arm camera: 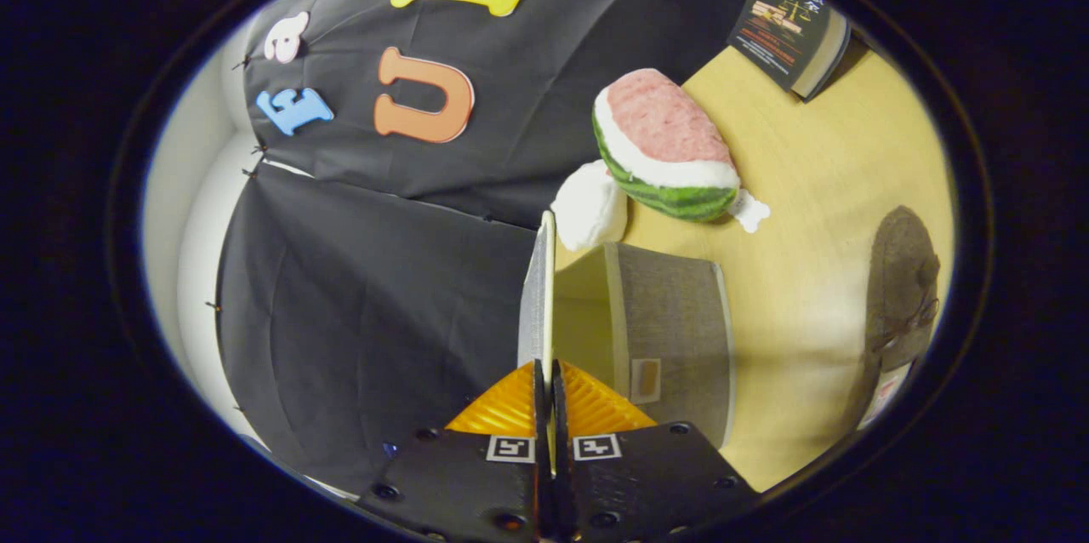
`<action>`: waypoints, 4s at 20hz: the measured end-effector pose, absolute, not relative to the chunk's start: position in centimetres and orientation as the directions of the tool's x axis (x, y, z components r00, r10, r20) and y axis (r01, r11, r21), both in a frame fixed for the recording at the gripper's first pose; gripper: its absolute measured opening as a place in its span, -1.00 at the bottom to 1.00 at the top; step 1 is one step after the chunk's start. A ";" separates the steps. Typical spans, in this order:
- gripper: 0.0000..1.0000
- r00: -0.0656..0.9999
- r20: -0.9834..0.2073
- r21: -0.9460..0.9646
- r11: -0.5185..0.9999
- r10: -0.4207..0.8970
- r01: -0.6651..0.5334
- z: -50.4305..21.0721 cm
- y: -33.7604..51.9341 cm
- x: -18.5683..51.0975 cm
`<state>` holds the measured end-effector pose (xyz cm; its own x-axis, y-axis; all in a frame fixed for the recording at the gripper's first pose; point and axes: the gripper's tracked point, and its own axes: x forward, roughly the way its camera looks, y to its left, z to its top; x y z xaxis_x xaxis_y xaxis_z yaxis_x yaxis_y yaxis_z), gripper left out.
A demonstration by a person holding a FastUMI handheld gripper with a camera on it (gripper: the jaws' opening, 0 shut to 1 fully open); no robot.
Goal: Open the storage box then place both shoes into the box .Put the left shoe in first, then the right shoe, with the right side of both shoes facing outward in a uniform manner.
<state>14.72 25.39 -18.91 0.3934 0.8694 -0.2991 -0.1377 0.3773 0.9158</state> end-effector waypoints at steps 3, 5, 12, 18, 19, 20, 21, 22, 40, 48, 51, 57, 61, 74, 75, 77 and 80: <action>-0.95 0.411 -0.276 0.910 0.374 0.869 -0.181 -16.4 26.5 13.9; -0.93 0.411 -0.261 0.905 0.370 0.873 -0.212 -14.0 28.0 13.0; -0.89 0.435 -0.303 0.850 0.447 0.848 -0.278 -9.1 36.5 11.7; -0.59 0.502 -0.365 0.763 0.560 0.785 -0.322 -8.0 43.0 11.1; -0.48 0.508 -0.376 0.753 0.575 0.775 -0.320 -8.2 44.1 11.3; -0.37 0.516 -0.397 0.735 0.600 0.759 -0.317 -8.3 44.5 11.4; -0.26 0.523 -0.405 0.725 0.612 0.750 -0.317 -8.4 44.9 11.2; -0.15 0.533 -0.411 0.720 0.622 0.739 -0.307 -8.4 45.0 11.3; 0.92 0.604 -0.582 0.478 0.830 0.545 -0.288 -14.6 22.5 15.2; 0.92 0.574 -0.723 0.339 0.921 0.384 -0.190 -24.7 8.6 16.0; 0.92 0.550 -0.754 0.326 0.931 0.360 -0.162 -28.1 5.5 15.1; 0.88 0.440 -0.816 0.352 0.926 0.376 -0.138 -34.1 3.5 11.7; 0.74 0.386 -0.857 0.316 0.940 0.340 -0.127 -37.1 2.7 11.1; -0.34 0.288 -0.942 0.199 0.978 0.175 0.057 -40.4 2.5 12.1; -0.72 0.283 -0.944 0.198 0.978 0.171 0.072 -40.4 2.6 12.1; -0.80 0.269 -0.950 0.182 0.981 0.159 0.061 -40.4 3.0 12.0; -0.99 0.243 -0.956 0.178 0.983 0.162 0.047 -40.5 3.1 11.7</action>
<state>11.75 3.10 -40.48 0.2433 0.1621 -0.9563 0.0466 0.9828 0.1784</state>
